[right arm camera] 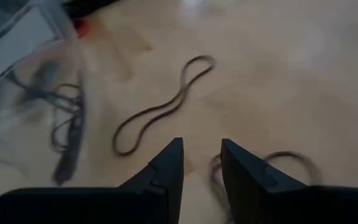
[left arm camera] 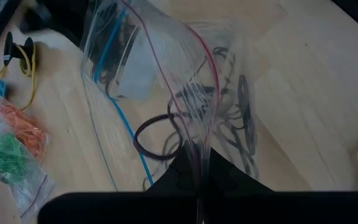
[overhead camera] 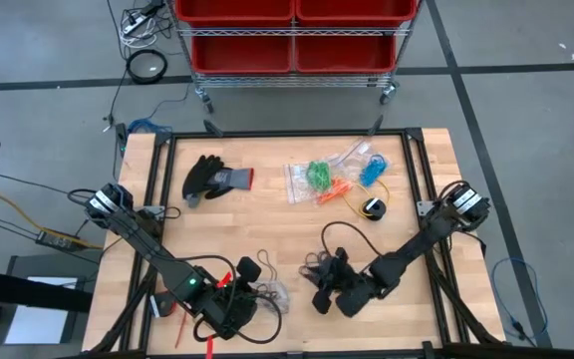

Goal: Sort rubber bands
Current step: Put the black rubber band into the transparent zip bag

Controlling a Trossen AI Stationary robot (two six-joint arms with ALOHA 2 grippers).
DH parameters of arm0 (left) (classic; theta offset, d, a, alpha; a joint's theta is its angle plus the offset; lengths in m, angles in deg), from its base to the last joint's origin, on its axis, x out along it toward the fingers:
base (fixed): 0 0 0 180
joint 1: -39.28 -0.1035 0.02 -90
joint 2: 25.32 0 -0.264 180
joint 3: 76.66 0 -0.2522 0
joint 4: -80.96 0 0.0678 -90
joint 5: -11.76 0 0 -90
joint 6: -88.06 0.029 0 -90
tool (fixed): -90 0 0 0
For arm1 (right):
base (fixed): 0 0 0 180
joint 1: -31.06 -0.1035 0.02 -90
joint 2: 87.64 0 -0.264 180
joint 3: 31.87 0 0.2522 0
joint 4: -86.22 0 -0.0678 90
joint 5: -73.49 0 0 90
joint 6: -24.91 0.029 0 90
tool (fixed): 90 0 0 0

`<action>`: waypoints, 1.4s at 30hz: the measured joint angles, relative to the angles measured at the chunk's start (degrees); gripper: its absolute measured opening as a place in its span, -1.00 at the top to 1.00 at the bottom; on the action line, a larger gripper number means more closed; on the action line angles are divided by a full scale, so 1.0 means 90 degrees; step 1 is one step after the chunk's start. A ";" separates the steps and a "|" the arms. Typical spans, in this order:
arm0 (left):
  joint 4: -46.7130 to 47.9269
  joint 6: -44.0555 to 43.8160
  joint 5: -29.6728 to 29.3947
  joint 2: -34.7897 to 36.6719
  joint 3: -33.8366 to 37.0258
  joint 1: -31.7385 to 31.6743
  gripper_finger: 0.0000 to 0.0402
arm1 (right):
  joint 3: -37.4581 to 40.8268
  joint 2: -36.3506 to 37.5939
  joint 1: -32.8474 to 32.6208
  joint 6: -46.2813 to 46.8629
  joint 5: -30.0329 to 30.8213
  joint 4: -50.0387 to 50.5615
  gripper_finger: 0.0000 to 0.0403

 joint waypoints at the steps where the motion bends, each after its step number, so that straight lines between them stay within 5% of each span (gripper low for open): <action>1: 0.0000 0.0000 -0.0014 0.0000 0.0000 -0.0001 0.99 | 0.0222 -0.0086 0.0071 -0.0199 -0.0218 -0.0669 0.52; 6: -0.0006 -0.0002 -0.0035 0.0000 0.0000 -0.0032 0.99 | 0.0253 -0.0922 0.0280 -0.1654 -0.0840 -0.2522 0.44; 13: -0.0022 0.0039 -0.0033 0.0000 0.0000 -0.0045 0.99 | -0.0960 -0.2046 0.0548 -0.2128 -0.0828 -0.1805 0.23; 18: -0.0047 0.0192 -0.0016 0.0000 0.0000 -0.0045 0.99 | -0.1458 -0.2079 0.0684 -0.1742 -0.1030 -0.0778 0.19; 42: -0.0112 0.0209 -0.0001 0.0000 0.0000 -0.0045 0.99 | -0.1534 -0.2094 0.1028 -0.1416 -0.1363 -0.0572 0.22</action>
